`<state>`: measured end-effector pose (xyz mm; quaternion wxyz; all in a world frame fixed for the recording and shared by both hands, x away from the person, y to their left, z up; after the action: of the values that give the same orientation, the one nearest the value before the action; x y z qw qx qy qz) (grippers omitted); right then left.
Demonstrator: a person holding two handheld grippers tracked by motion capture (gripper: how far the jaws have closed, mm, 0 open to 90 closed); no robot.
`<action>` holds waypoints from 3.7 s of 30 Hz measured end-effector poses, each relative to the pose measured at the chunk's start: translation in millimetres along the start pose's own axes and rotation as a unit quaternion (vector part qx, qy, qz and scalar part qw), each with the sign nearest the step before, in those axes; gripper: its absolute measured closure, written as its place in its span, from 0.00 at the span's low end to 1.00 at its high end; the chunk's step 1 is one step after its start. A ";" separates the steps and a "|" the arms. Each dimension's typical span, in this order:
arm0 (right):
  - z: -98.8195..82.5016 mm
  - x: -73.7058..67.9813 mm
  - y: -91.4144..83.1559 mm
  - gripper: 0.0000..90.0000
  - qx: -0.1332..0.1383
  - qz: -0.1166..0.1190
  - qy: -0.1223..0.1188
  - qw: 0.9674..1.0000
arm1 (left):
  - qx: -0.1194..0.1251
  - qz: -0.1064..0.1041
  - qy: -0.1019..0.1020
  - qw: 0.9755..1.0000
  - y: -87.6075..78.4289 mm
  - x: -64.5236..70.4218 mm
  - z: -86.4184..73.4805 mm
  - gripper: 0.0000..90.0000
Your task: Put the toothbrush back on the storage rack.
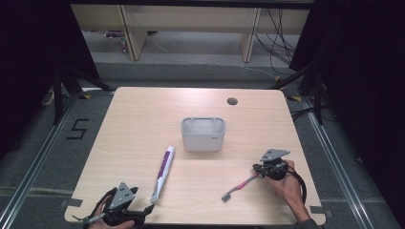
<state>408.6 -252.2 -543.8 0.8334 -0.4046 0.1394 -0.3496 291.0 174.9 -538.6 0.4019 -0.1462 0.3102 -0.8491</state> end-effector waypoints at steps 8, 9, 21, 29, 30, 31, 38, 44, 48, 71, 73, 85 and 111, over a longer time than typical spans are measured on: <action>-10.3 -3.2 -8.5 1.00 -0.002 0.000 0.005 1.000 | 0.001 0.000 0.001 1.000 -0.4 -0.4 0.0 0.19; -11.1 -2.8 -10.3 1.00 0.000 0.001 0.001 1.000 | 0.001 0.000 0.001 1.000 -0.4 -0.4 0.0 0.19; -26.9 -15.0 -25.0 1.00 -0.002 0.009 0.007 1.000 | 0.002 0.002 0.002 1.000 0.4 -1.6 -0.9 0.19; -35.9 -25.1 -33.7 1.00 -0.004 0.013 0.009 1.000 | 0.002 0.004 0.001 1.000 0.8 -1.4 -0.9 0.19; -36.3 -24.8 -33.9 1.00 -0.003 0.015 -0.005 1.000 | 0.002 0.004 0.001 1.000 0.8 -1.4 -0.9 0.19; -36.3 -24.8 -33.9 1.00 -0.003 0.015 -0.005 1.000 | 0.002 0.003 0.001 1.000 0.7 -1.5 -1.0 0.19; -40.9 -34.5 -41.8 1.00 -0.015 0.024 -0.002 1.000 | -0.002 0.004 0.001 1.000 0.7 -1.3 -1.2 0.19; -41.4 -38.4 -44.6 0.98 -0.012 0.020 -0.003 1.000 | -0.003 0.002 -0.002 1.000 0.8 -1.6 -1.3 0.19; -33.4 -40.3 -48.4 0.93 -0.010 0.018 -0.013 1.000 | -0.005 0.001 -0.001 1.000 0.7 -2.0 -1.3 0.19; -0.3 -61.2 -32.6 0.79 -0.127 0.030 -0.120 0.984 | -0.005 0.004 0.000 1.000 0.1 -2.2 -1.4 0.19; 3.6 -63.4 -28.7 0.80 -0.136 0.037 -0.140 0.980 | -0.004 0.005 0.000 1.000 0.1 -2.4 -1.3 0.19; 8.1 -66.9 -17.0 0.84 -0.182 0.060 -0.138 0.972 | 0.002 0.002 -0.002 1.000 1.2 -2.6 -1.5 0.19; 19.0 -64.9 -2.2 0.92 -0.270 0.078 -0.147 0.948 | -0.003 0.001 0.000 1.000 1.1 -2.3 -1.8 0.19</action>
<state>370.8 -197.0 -533.3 0.7290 -0.6492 0.1353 -0.1697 292.2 176.9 -540.7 0.4026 -0.1474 0.3126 -0.8476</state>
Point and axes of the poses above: each handheld gripper's, and its own axes: y roughly forward along the jaws, z roughly out of its top, x roughly to its right, the point moved 6 cm from there along y, roughly forward along the jaws, and after that the axes turned 2 degrees about z, right-handed, at the moved point
